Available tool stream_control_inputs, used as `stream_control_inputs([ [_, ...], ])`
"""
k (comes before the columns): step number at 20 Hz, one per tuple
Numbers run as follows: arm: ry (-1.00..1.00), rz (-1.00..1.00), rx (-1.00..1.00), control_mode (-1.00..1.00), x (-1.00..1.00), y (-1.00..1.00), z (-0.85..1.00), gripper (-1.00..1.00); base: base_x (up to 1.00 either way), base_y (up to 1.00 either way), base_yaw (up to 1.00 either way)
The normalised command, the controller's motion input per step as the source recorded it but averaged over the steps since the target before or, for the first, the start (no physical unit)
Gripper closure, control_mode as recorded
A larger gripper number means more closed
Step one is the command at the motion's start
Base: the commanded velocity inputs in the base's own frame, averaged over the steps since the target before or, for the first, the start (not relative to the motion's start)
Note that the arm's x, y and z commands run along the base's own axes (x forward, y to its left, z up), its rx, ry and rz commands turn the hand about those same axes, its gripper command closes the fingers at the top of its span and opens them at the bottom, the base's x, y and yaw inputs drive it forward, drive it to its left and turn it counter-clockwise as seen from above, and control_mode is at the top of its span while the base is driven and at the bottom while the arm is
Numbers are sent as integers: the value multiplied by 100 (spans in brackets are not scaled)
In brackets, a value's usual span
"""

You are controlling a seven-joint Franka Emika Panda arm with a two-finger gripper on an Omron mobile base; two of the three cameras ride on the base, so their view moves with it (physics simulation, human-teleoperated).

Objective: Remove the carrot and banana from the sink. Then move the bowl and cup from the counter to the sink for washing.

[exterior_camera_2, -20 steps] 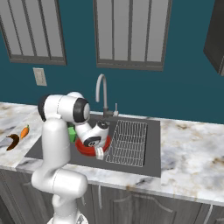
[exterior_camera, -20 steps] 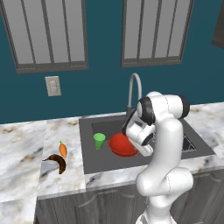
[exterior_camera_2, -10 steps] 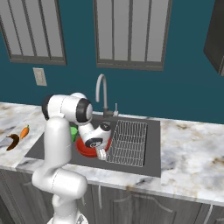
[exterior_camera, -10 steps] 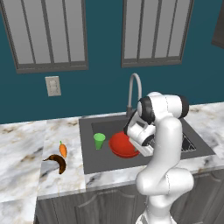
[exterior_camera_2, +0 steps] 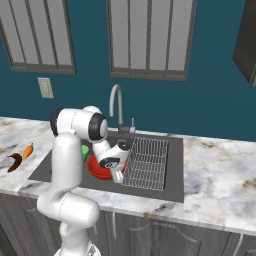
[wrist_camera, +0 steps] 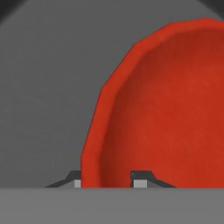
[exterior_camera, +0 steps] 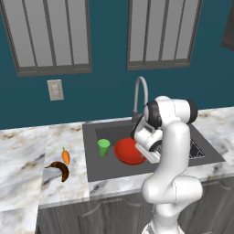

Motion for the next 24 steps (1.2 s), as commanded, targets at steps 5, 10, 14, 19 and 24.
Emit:
stream_control_inputs([
  [5, 0, 0, 1, -100, 0, 0, -1, -100, 0, 0, 0],
  [10, 0, 0, 0, -100, -2, 0, 7, -100, 0, 0, 0],
  [14, 0, 0, 0, -100, -4, 0, 23, -100, 0, 0, 0],
  [19, -2, 0, 0, -100, -2, 1, 27, -100, 0, 0, 0],
  [24, -2, 0, 0, -100, -2, 6, 30, -100, 0, 0, 0],
])
